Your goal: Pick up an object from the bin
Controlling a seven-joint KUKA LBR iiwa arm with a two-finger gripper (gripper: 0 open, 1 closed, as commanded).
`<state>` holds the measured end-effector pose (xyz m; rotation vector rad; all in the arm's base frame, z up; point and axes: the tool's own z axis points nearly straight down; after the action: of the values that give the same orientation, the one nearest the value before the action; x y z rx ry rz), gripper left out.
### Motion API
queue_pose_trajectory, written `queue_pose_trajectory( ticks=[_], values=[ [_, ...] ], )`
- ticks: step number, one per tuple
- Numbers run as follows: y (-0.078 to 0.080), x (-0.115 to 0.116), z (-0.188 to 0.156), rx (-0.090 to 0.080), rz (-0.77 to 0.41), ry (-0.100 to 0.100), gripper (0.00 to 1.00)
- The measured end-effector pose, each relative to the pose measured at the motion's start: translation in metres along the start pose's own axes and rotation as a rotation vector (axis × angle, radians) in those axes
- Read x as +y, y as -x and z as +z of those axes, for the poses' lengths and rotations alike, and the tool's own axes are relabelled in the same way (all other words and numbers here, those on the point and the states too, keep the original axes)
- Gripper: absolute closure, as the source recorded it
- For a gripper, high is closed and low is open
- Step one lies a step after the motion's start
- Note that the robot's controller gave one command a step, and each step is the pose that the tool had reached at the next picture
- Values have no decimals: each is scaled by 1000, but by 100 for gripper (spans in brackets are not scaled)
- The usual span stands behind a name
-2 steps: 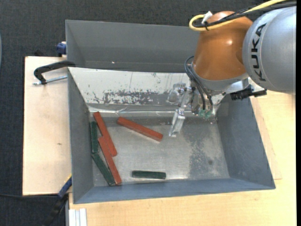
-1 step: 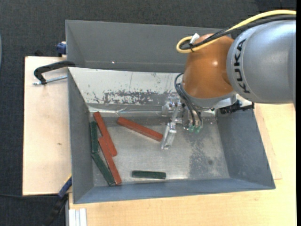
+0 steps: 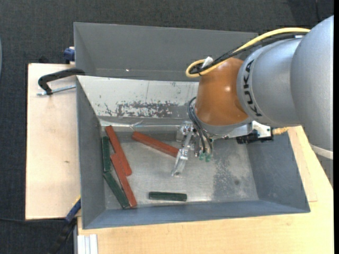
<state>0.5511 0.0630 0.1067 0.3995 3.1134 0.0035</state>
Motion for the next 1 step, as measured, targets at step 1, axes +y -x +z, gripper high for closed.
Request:
queue_pose_trajectory(
  ticks=[1],
  values=[
    [10,-7,23,5,-72,-2,0]
  ],
)
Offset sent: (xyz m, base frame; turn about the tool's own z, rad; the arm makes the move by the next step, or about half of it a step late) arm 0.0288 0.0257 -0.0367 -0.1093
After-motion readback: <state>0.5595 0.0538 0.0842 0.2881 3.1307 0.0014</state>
